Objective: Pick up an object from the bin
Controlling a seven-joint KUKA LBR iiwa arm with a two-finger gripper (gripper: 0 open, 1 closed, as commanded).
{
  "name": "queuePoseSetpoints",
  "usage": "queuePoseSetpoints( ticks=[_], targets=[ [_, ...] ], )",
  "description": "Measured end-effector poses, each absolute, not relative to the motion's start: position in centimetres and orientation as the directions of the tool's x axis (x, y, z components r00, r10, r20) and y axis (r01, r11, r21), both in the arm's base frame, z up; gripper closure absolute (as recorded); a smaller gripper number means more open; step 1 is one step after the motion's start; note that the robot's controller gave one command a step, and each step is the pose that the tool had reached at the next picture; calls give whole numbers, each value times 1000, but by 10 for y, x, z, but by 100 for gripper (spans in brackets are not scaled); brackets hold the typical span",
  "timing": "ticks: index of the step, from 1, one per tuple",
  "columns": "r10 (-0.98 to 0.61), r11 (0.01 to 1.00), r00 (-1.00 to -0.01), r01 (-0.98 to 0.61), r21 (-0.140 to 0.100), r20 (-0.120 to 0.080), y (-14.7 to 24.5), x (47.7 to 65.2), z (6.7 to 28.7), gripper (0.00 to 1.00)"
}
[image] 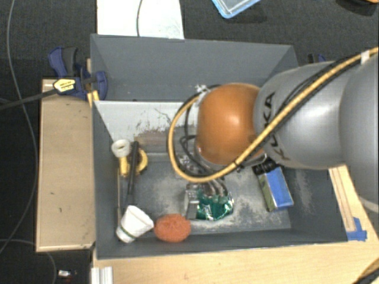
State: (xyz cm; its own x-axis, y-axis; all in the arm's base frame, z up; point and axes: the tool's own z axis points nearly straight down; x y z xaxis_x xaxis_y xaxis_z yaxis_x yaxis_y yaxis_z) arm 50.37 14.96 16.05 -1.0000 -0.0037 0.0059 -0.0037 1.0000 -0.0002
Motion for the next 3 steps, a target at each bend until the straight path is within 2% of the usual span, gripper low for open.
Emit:
queuePoseSetpoints(
  ticks=[1, 2, 3],
  targets=[
    [2, 1000, -1000, 2, 1, -2, 149, 506, 164, 0],
    [143, 990, -990, 143, 1, 1, 100, 510, 169, 0],
    [208, 978, -978, 208, 0, 1, 67, 501, 154, 0]
  ],
)
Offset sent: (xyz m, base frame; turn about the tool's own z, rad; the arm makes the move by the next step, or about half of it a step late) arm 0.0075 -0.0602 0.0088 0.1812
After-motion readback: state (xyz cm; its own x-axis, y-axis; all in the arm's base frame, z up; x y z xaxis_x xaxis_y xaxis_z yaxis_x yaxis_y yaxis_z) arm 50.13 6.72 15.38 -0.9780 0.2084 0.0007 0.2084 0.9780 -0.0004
